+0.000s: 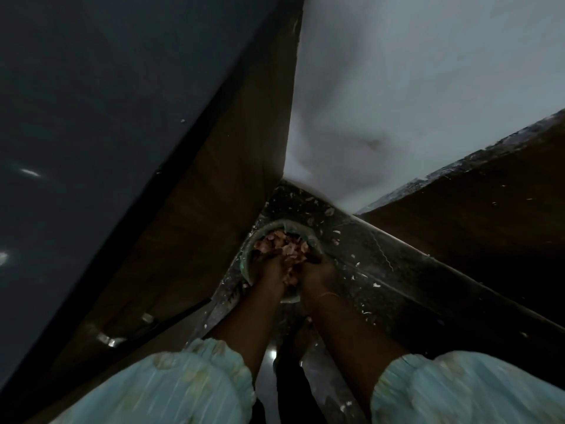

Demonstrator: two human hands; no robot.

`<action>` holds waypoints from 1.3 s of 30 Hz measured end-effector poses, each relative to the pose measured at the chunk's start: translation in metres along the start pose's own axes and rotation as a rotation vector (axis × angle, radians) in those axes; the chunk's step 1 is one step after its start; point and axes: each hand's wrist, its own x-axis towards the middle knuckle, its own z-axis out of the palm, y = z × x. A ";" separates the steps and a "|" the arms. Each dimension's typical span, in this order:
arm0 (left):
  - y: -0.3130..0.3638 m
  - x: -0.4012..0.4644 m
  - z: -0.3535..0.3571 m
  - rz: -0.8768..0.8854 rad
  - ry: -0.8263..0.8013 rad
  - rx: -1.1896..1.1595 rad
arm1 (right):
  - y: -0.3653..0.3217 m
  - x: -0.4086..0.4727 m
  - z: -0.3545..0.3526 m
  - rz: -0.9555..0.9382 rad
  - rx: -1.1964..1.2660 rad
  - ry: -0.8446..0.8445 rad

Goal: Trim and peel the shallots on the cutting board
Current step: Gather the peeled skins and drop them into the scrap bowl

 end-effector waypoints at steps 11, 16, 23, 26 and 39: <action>0.008 -0.024 -0.005 0.086 -0.025 -0.070 | -0.001 -0.001 0.007 0.054 0.019 -0.112; 0.016 -0.036 0.003 0.038 0.010 -0.089 | -0.023 -0.017 -0.002 0.187 0.145 -0.180; 0.073 -0.119 0.045 0.136 -0.378 -0.410 | -0.107 -0.049 -0.028 0.179 0.687 -0.273; 0.102 -0.150 0.062 0.225 -0.489 -0.481 | -0.154 -0.064 -0.035 0.112 0.831 -0.288; 0.294 -0.307 -0.066 0.994 -0.334 -0.337 | -0.289 -0.261 0.092 -0.460 0.304 -0.818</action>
